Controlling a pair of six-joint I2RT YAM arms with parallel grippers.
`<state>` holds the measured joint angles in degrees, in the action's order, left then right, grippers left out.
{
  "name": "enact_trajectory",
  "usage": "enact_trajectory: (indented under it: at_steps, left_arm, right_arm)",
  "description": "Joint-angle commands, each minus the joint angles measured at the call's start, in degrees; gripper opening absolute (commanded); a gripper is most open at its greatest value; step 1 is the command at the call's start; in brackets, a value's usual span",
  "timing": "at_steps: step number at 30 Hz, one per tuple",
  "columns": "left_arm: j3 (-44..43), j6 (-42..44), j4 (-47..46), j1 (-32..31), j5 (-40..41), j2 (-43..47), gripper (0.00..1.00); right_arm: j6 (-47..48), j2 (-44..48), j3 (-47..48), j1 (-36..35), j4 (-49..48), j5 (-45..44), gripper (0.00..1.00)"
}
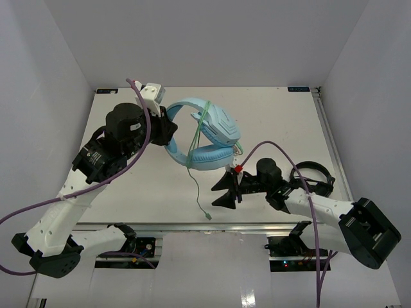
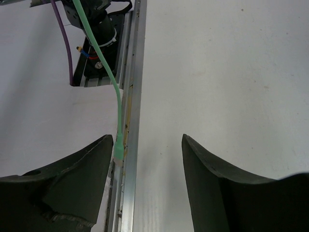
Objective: Wrap the headphones
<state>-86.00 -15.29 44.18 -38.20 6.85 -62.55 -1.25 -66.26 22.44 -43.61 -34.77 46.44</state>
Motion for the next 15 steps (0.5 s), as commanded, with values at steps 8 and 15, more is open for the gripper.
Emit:
enact_trajectory:
  at_steps: [8,15]
  left_arm:
    - [-1.9,-3.1,-4.4,0.1,-1.8,1.9,0.0]
    - [-1.6,-3.1,-4.6,0.1,-1.7,1.9,0.0]
  right_arm:
    - [3.1,-13.9,9.5,-5.0,-7.9,6.4,0.66]
    - [4.6,-19.4,12.9,-5.5,-8.5,6.1,0.65]
